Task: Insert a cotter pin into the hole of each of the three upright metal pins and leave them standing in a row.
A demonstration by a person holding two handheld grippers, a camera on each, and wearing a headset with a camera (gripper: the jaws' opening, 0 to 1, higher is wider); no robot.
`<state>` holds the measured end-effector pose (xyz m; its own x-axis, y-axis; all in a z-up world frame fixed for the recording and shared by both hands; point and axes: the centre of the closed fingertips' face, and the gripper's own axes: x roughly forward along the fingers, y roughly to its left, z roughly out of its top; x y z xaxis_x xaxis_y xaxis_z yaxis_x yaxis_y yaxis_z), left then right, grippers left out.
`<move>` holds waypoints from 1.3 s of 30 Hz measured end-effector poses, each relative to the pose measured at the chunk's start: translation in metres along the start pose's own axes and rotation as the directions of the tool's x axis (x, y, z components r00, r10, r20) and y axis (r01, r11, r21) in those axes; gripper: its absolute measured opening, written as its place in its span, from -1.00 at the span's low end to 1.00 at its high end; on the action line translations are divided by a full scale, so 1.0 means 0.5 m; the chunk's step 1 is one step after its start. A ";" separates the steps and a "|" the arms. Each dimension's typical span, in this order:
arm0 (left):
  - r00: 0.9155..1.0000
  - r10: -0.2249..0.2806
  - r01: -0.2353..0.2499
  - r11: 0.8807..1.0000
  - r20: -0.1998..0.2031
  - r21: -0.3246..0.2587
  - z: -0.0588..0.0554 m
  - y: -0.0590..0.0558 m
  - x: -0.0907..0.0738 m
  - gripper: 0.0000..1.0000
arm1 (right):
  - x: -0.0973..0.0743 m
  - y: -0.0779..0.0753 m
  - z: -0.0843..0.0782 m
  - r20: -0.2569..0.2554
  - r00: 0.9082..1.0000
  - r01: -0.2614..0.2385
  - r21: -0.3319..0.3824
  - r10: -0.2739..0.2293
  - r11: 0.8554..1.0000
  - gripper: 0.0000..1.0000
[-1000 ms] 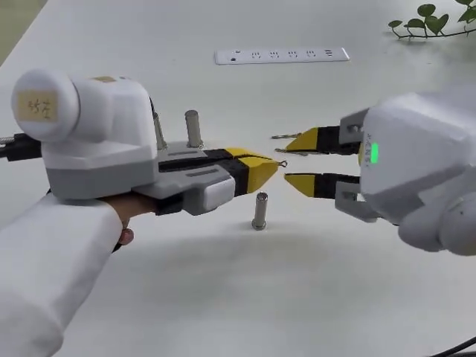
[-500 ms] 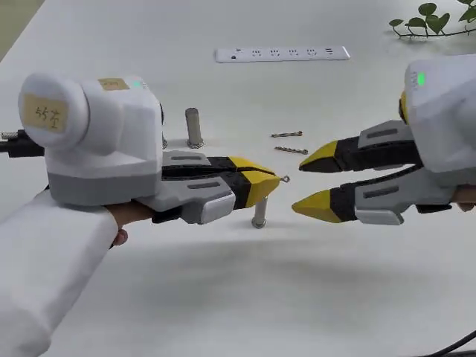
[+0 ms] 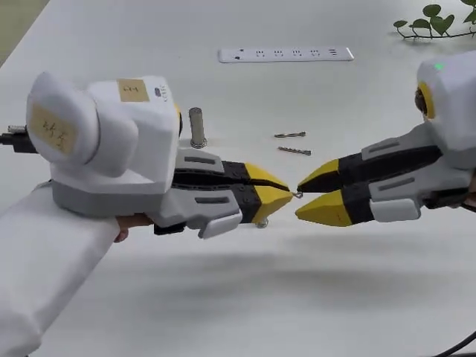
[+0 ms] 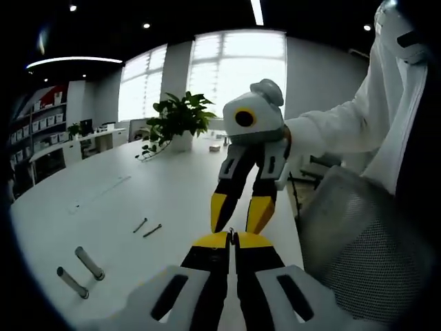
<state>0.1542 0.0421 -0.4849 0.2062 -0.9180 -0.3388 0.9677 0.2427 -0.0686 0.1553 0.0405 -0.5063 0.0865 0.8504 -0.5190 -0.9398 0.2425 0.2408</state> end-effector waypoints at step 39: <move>0.996 -0.064 0.067 0.997 -0.067 0.042 -0.040 -0.031 0.001 -1.00 | 0.013 0.064 -0.012 -0.066 0.995 -0.086 -0.110 0.079 0.990 -1.00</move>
<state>0.1362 0.0443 -0.5030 0.1339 -0.9084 -0.3961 0.9846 0.1674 -0.0511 0.1240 0.0508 -0.5068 -0.0098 0.8339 -0.5518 -0.9744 0.1161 0.1927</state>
